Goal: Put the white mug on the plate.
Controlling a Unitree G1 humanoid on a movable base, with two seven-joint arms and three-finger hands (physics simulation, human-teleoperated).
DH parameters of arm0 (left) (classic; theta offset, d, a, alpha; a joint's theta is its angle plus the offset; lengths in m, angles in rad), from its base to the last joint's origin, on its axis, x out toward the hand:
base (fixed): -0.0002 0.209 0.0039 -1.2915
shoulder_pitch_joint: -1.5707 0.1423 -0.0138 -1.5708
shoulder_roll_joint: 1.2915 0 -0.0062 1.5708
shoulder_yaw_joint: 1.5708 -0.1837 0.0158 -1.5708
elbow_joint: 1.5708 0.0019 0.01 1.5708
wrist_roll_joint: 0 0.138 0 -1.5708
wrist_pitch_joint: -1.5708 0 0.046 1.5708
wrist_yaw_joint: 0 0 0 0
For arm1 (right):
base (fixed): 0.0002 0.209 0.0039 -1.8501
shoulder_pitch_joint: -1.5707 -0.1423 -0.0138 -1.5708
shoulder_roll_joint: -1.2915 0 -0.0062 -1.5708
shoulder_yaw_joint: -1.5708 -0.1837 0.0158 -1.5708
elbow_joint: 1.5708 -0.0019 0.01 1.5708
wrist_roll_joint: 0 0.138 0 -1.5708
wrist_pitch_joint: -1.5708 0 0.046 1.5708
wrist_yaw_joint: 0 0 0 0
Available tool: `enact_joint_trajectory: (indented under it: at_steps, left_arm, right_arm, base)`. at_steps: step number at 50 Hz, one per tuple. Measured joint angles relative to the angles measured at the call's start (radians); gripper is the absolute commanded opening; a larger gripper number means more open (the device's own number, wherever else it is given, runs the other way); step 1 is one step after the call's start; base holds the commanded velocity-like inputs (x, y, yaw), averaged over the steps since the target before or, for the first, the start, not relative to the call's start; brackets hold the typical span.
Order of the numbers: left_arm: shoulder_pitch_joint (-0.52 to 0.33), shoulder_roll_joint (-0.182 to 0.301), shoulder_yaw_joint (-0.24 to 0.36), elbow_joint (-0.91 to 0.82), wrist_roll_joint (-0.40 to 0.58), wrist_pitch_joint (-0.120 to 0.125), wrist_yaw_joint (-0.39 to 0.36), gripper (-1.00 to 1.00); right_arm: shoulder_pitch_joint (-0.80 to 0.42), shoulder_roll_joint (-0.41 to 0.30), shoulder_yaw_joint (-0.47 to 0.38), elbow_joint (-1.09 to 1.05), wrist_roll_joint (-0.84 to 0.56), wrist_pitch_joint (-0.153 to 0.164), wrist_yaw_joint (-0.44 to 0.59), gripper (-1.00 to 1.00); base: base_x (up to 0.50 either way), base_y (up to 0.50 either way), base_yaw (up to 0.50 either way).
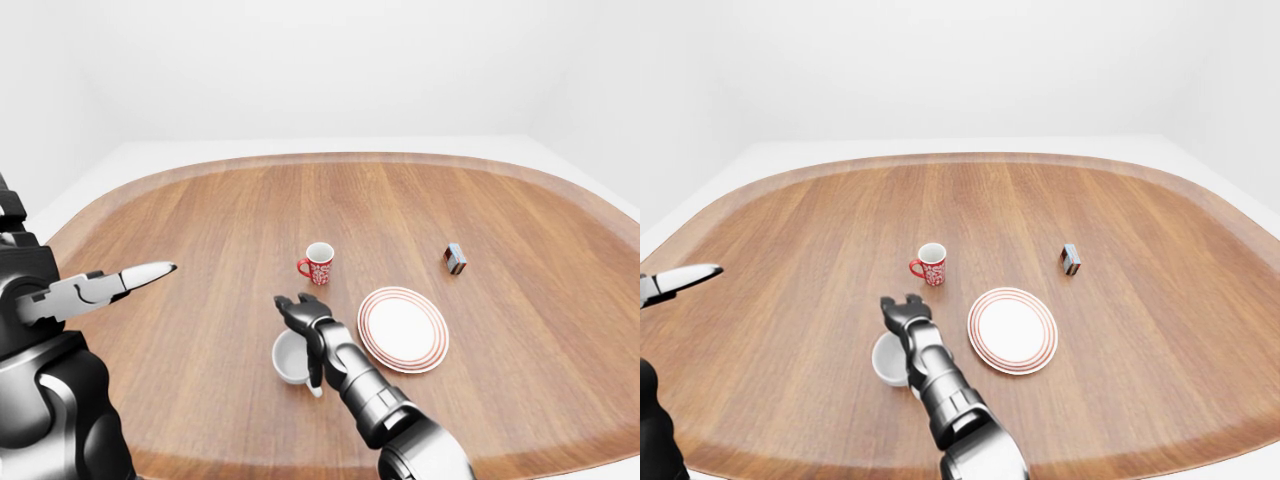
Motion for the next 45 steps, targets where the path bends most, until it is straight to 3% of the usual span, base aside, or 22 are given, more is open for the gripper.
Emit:
enact_joint_trajectory:
  at_steps: [16,17,18,19,37,45]
  left_arm:
    - [-0.002,-0.001,-0.003,-0.004,0.002,0.0,0.0,1.0]
    - [-0.002,-0.001,-0.003,-0.005,0.002,0.0,0.0,1.0]
    - [-0.001,-0.001,-0.003,-0.005,0.002,0.0,0.0,1.0]
    - [-0.001,-0.001,-0.003,-0.005,0.003,0.0,0.0,1.0]
    - [0.002,-0.006,-0.008,-0.005,0.008,0.0,-0.002,1.0]
    - [0.006,-0.009,-0.01,-0.007,0.012,0.0,-0.004,1.0]
  right_arm:
    - [0.023,0.0,-0.006,0.005,0.007,0.0,0.017,1.0]
    - [0.024,0.0,-0.007,0.005,0.007,0.0,0.018,0.58]
    - [0.024,0.0,-0.008,0.005,0.008,0.0,0.018,-0.66]
    - [0.025,0.0,-0.009,0.005,0.009,0.0,0.02,-1.0]
    - [0.043,0.0,-0.016,0.017,0.006,0.0,-0.007,-1.0]
    - [-0.024,-0.003,-0.033,0.01,0.048,0.0,-0.042,-1.0]
  base:
    - [0.0,0.0,0.0]
    - [0.0,0.0,0.0]
    - [0.0,0.0,0.0]
    - [0.0,0.0,0.0]
    - [0.0,0.0,0.0]
    - [0.0,0.0,0.0]
